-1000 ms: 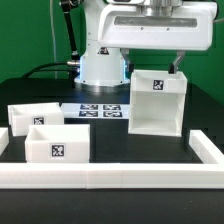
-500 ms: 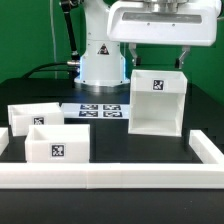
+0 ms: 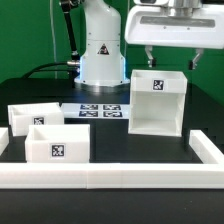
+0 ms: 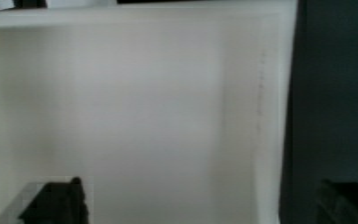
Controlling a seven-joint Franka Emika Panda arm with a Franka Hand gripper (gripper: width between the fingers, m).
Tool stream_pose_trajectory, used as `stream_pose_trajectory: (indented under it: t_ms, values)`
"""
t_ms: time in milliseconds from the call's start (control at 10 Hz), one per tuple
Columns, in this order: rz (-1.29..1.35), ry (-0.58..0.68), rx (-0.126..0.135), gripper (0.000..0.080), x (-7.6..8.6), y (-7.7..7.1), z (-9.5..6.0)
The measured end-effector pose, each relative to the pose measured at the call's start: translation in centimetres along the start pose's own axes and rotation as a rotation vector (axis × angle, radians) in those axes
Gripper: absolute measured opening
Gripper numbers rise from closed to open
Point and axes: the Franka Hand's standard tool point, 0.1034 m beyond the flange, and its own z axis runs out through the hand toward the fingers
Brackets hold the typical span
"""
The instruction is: Assemble drawer
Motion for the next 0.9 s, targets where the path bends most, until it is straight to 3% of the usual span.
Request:
stream_pose_trajectory:
  t_ms: [400,800,900]
  values:
    - [-0.011,0.001,0.011,0.0650,-0.6,-1.3,1.8]
    - [-0.011,-0.003,0.019,0.0623,-0.8,-1.3,3.1]
    - [-0.011,-0.004,0.018,0.0440,-0.8,-1.3,3.2]
